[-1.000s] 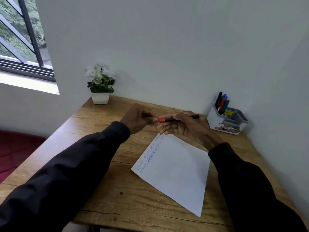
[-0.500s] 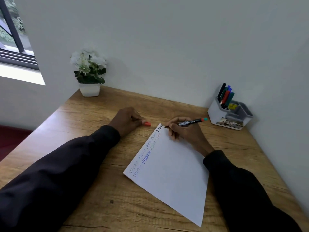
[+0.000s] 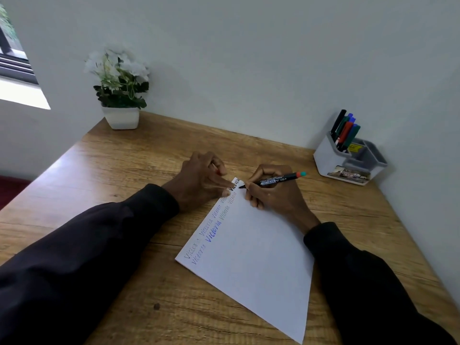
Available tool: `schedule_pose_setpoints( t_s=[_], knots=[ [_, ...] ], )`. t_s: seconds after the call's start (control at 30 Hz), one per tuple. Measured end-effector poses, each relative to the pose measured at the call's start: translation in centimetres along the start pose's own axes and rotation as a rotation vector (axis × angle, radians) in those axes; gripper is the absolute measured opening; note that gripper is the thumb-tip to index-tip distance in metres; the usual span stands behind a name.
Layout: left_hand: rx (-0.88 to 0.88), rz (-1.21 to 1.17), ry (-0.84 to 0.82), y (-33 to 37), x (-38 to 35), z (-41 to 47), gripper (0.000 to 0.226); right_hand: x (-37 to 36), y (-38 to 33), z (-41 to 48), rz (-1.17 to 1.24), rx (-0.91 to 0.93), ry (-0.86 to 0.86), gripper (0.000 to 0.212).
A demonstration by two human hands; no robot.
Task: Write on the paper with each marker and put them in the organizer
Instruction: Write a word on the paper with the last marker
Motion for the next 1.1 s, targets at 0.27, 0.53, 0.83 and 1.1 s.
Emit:
schedule_pose_setpoints(
  t_s=[0.27,0.53,0.83,1.1],
  knots=[
    [0.017,-0.005,-0.016,-0.04,0.14,-0.06,0.033,-0.35,-0.22,0.04,-0.056,-0.025,0.010,0.018],
    [0.018,-0.011,-0.048,-0.02,0.14,-0.03,0.029,-0.49,-0.17,0.08,-0.109,-0.053,0.008,0.016],
    [-0.010,0.014,-0.039,-0.21,0.02,-0.04,0.028,-0.35,-0.27,0.01,-0.090,-0.058,0.025,0.017],
    [-0.005,0.024,-0.051,-0.40,-0.17,0.15,0.027,-0.41,-0.12,0.07,-0.045,-0.067,0.038,0.020]
  ],
)
Point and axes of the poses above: each hand's wrist, its own z-axis towards the middle knuckle, its own x-axis out of the back of the hand, y = z × x, the point moved 3 cm from there along z, towards the middle knuckle, and after that the axes turned 4 degrees about y, right-handed, at the moved point
